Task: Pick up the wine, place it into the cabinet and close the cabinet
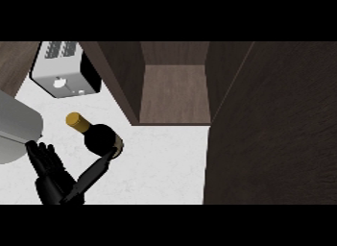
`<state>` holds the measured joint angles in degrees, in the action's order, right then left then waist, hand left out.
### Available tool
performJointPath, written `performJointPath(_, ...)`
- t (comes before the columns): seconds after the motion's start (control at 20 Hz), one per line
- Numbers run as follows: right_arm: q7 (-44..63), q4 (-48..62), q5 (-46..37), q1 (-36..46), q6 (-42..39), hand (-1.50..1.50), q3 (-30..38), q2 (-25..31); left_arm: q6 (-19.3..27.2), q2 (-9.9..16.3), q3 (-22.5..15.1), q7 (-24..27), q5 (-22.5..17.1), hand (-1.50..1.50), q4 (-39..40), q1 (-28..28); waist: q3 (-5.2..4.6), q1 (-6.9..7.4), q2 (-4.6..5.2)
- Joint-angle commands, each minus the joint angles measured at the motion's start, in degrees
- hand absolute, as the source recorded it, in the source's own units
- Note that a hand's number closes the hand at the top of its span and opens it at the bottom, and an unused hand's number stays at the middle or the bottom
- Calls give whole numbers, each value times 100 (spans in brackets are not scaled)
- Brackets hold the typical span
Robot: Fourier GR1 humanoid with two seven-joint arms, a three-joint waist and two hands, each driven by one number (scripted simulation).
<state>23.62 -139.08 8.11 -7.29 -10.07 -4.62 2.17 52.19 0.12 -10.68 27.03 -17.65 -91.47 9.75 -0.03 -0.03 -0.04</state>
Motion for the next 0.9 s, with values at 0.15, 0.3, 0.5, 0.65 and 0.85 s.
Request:
performJointPath(0.15, 531, -291, -5, 319, 208, -150, -98, -43, -513, -12, 266, 982, -1110, -150, 1331, -555, -3, -8, 4)
performJointPath(0.3, 284, 124, -230, 610, 174, -150, -103, -39, -824, -11, 581, 1486, -1413, -150, 1892, -666, -2, 2, 6)
performJointPath(0.5, 221, -61, -240, 240, 93, -150, -233, -113, -1107, -8, 612, 1304, -1196, -150, 1638, -344, 2, 3, 0)
performJointPath(0.65, 367, -65, 133, 439, 62, -150, 204, 70, -1019, -12, 337, 1921, -1837, -150, 2487, -893, 0, -14, 3)
performJointPath(0.85, 20, 368, 425, 589, -105, -150, 654, 175, -1940, 16, 1291, 1981, -1643, -150, 3526, -1404, 0, -13, 12)
